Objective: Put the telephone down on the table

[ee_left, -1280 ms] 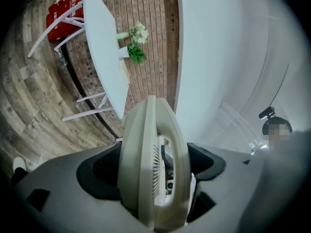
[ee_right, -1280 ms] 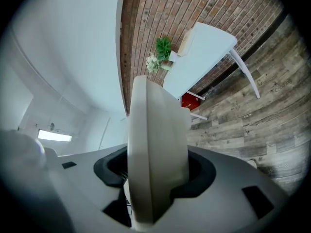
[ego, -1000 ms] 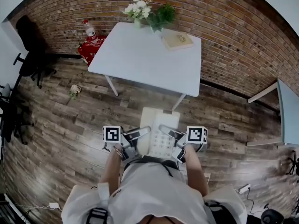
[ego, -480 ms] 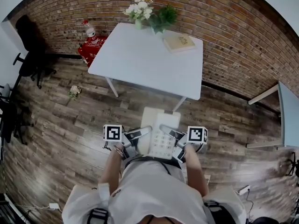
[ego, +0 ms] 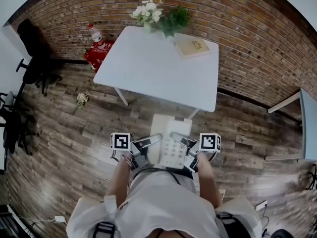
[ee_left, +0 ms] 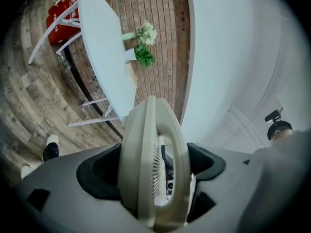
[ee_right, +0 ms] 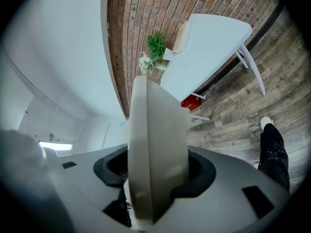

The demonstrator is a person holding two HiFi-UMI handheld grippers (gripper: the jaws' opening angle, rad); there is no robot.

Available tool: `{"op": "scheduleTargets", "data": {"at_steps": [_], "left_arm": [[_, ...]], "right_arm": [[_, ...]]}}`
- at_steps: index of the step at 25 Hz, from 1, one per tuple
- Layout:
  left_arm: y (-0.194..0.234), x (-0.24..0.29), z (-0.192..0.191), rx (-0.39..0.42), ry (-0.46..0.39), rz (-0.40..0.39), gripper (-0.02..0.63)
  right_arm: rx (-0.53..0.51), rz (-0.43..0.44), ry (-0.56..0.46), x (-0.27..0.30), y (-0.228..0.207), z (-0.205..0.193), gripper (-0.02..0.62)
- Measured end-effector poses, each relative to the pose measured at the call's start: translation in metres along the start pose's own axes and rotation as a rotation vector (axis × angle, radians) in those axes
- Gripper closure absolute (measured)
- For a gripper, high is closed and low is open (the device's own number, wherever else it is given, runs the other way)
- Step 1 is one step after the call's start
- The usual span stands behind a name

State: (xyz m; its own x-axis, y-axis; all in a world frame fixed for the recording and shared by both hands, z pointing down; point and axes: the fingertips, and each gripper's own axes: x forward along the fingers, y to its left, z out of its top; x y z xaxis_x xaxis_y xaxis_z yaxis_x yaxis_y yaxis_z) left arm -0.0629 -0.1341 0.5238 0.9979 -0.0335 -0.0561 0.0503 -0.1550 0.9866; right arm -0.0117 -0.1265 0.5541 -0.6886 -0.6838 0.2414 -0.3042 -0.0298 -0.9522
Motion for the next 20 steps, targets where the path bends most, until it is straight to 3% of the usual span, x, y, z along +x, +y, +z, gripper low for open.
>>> {"op": "scheduleTargets", "data": {"at_steps": [5,20], "left_arm": [[0.006,0.018,0.025,-0.021,-0.021,-0.01,0.196],[0.024,0.089,0.112,-0.004,-0.044,0.033,0.196]], "right_arm": [[-0.036,-0.03,0.025,0.008,-0.014,0.033,0.348],[0.009,0.011,0.056,0.024,-0.026,0.143,0.347]]}}
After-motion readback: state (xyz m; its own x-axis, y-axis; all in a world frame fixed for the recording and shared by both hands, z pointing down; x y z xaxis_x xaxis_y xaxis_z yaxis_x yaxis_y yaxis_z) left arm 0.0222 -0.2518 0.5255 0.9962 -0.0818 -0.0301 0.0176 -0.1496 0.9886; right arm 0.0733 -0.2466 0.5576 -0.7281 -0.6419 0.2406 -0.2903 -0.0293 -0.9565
